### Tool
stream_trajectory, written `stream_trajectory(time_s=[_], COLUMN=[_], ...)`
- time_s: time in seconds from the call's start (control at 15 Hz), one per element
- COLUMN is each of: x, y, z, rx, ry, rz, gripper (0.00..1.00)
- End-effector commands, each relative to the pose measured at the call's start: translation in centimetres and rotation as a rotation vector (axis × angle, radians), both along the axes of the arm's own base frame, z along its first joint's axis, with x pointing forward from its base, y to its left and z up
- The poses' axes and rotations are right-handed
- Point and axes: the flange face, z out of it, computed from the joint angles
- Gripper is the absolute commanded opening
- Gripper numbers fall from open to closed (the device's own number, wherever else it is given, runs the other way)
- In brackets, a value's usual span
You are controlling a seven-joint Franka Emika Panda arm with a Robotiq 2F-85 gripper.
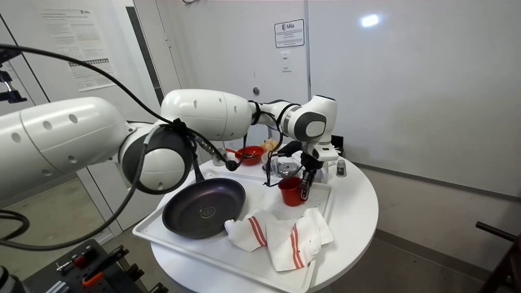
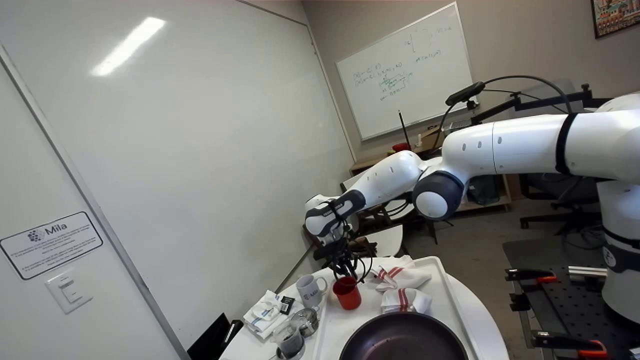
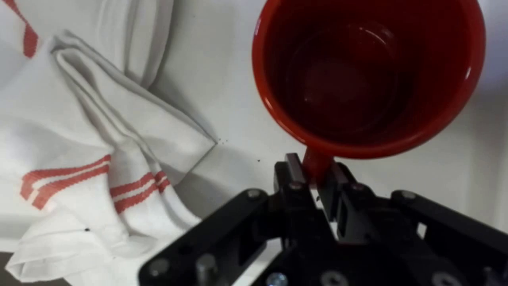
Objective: Move the red cup to the left
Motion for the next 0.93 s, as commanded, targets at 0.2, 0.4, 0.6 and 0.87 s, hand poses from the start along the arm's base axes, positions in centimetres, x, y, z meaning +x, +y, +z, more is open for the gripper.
stream_trajectory(time_s=[0.2, 0.4, 0.6, 0.87], x=[-0.1, 0.1, 0.3, 0.3], y=[-0.3, -0.9, -1.0, -1.4], z=[2.7, 3.8, 4.8, 5.8], rx=[-0.067, -0.085, -0.072, -0.053], ry=[0.044, 0.048, 0.035, 0.025], rz=[0.245, 0.331, 0.443, 0.583], gripper=[0.04, 0.04, 0.04, 0.04])
